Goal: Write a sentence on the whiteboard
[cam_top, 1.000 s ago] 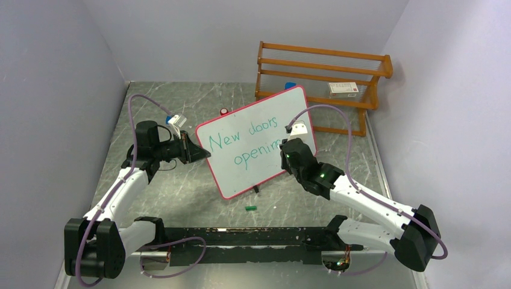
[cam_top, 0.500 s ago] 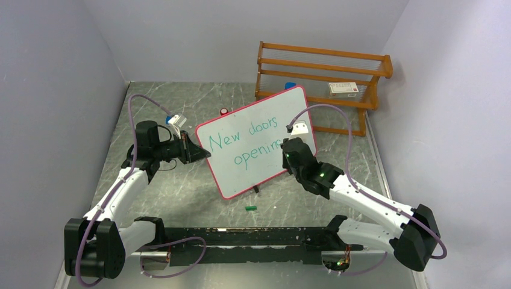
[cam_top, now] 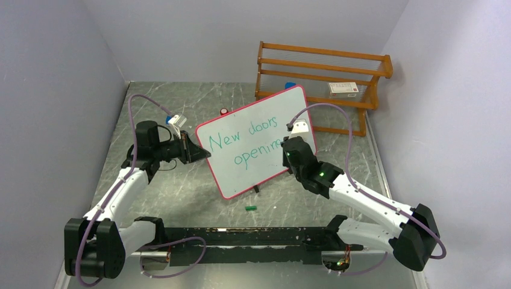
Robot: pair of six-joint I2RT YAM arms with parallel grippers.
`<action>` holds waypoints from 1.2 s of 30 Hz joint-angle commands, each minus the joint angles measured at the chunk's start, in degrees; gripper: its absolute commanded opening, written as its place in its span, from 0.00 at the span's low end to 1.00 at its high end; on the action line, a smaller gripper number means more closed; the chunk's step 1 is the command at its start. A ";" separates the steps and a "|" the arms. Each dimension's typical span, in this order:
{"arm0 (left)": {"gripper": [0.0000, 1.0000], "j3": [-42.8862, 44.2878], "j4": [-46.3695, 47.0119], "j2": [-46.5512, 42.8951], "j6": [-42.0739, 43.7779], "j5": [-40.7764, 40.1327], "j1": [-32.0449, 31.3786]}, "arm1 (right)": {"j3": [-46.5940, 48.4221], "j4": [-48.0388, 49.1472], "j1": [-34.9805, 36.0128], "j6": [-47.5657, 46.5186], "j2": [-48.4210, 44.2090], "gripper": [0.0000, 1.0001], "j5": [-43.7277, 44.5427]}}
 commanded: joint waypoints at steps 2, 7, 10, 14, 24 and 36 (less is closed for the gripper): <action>0.05 0.99 -2.80 1.05 2.22 -4.44 0.23 | 1.50 2.44 -0.54 -0.80 -0.52 0.00 -0.18; 0.05 0.90 -2.89 0.97 2.25 -4.47 0.23 | 1.44 2.37 -0.54 -0.59 -0.82 0.00 -0.24; 0.05 0.92 -2.92 0.97 2.30 -4.49 0.23 | 1.49 2.45 -0.54 -0.61 -1.16 0.00 -0.39; 0.05 0.98 -2.93 0.89 2.34 -4.51 0.23 | 1.74 2.71 -0.54 -0.70 -1.49 0.00 -0.65; 0.05 0.99 -3.10 0.73 2.43 -4.66 0.23 | 1.48 0.63 -0.62 0.46 0.02 0.00 -0.43; 0.05 0.99 -2.91 0.80 2.35 -4.66 0.23 | -0.35 -3.22 -0.69 2.78 -0.62 0.00 -1.99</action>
